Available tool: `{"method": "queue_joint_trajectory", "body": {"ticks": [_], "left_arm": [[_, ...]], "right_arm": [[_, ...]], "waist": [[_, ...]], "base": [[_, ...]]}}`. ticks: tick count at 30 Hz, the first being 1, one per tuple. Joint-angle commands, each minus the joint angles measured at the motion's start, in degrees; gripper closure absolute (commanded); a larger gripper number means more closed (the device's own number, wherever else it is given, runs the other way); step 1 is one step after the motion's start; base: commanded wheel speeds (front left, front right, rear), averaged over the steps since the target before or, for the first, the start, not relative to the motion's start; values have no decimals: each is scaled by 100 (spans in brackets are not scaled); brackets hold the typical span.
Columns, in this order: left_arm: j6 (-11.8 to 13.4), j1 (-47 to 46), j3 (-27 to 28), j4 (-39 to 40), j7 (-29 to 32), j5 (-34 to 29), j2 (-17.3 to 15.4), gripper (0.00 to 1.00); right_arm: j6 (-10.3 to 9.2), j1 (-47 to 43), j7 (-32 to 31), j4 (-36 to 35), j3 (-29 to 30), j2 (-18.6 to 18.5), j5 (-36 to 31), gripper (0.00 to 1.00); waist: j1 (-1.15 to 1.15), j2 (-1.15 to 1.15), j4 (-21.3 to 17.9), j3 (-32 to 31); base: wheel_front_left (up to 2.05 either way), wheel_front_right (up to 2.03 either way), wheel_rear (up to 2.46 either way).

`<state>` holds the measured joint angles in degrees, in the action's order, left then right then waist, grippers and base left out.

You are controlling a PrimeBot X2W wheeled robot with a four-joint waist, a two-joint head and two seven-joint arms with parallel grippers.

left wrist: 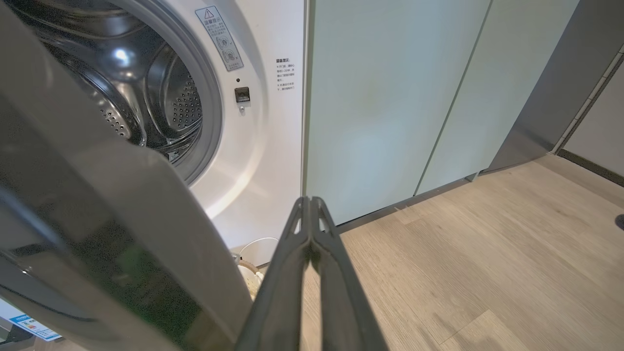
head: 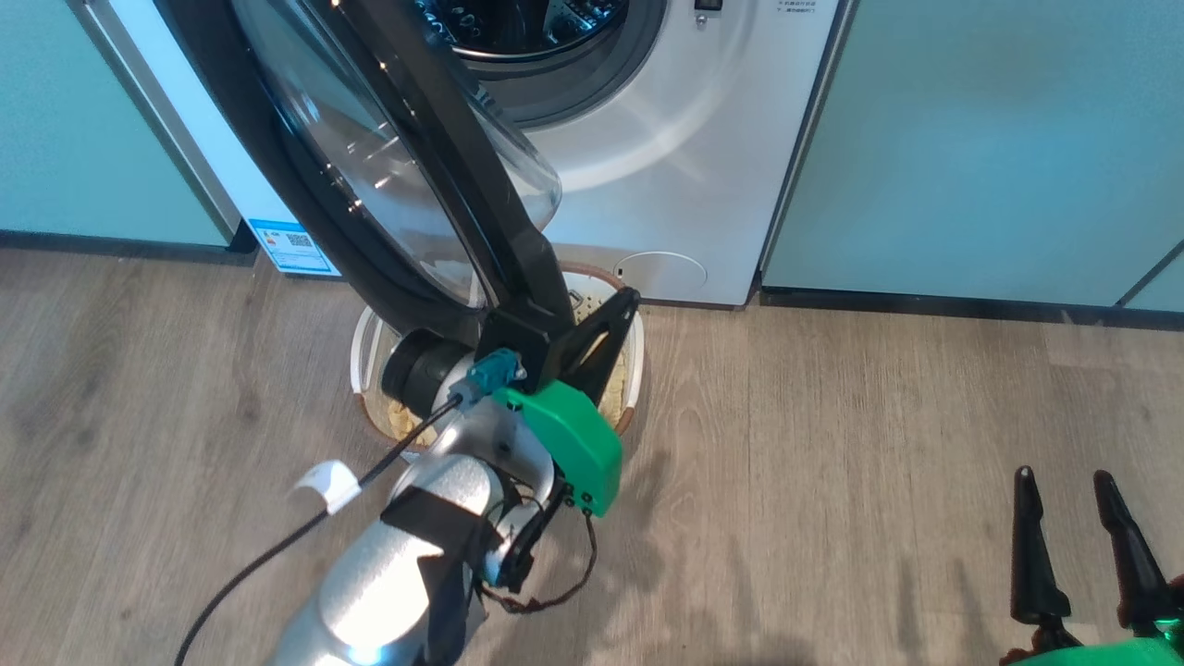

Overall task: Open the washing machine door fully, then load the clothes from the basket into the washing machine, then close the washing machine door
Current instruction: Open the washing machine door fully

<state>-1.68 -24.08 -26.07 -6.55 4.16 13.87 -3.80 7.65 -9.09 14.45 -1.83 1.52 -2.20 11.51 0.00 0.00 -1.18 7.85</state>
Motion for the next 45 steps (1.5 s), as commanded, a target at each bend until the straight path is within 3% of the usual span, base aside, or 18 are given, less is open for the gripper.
{"method": "queue_joint_trajectory", "body": {"ticks": [1, 22, 45], "left_arm": [[46, -364, 239, 153, -63, 37, -98, 100], [211, -454, 309, -115, -148, 163, -134, 100], [410, 106, -52, 277, -434, 126, -125, 100]], "right_arm": [[-16, 166, 55, -160, -121, -67, -38, 0], [-16, 224, 55, -198, -42, -67, -62, 0], [-16, 248, 55, -213, 98, -67, -318, 0]], "waist": [[0, 0, 3, 9], [0, 0, 174, 125], [0, 0, 1350, 127]], "base": [[0, 0, 0], [0, 0, 0], [0, 0, 0]]}}
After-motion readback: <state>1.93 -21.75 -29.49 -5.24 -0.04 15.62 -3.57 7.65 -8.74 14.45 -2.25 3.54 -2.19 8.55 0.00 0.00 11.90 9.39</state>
